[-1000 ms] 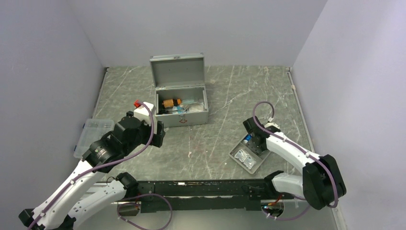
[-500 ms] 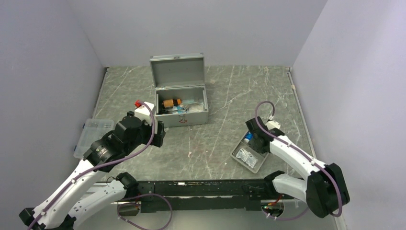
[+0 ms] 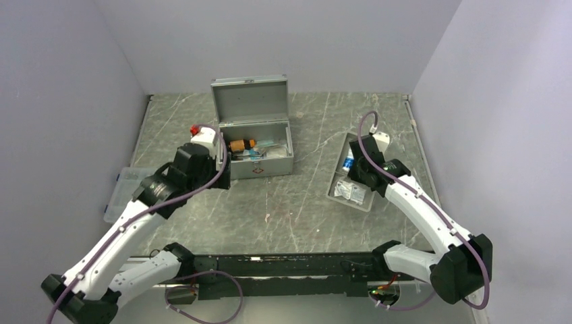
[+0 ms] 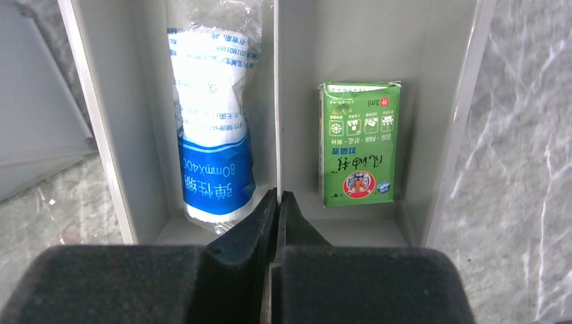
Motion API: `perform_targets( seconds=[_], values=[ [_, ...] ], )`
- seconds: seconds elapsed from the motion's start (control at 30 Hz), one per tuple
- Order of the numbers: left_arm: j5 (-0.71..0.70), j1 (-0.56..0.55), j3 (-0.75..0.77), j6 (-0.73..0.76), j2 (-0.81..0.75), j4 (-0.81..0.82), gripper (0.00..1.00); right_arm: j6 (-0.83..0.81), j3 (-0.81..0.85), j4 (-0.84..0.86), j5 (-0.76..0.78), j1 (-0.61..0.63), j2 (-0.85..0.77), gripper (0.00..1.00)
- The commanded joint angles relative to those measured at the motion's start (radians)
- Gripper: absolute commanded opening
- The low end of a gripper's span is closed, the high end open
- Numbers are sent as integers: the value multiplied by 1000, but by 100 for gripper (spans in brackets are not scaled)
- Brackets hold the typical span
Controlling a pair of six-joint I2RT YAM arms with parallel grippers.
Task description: Organize the medicine kit
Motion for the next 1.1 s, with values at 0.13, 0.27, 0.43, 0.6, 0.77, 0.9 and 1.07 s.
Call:
perform_targets(
  seconds=[0.13,0.27,0.43,0.6,0.77,0.9,1.07],
  values=[
    [45,148,154,-63,177,40,100,-188,82,92,-115,1,-14,0],
    [91,216,169,-44,263,112,99,-214,73,114,-177,5,-35,0],
    [112,266,212,-47,381,151,86,-230,52,133,-294,5,-104,0],
    [87,273,293,-21,515,153,73,-223,16,155,-395,9,-173,0],
    [90,295,324,1,606,167,67,-237,-1,142,-399,10,-230,0],
    [128,328,347,17,681,160,62,-222,-30,155,-462,12,-260,0],
    [168,348,356,35,746,182,55,-213,-66,172,-505,12,-271,0]
  ],
)
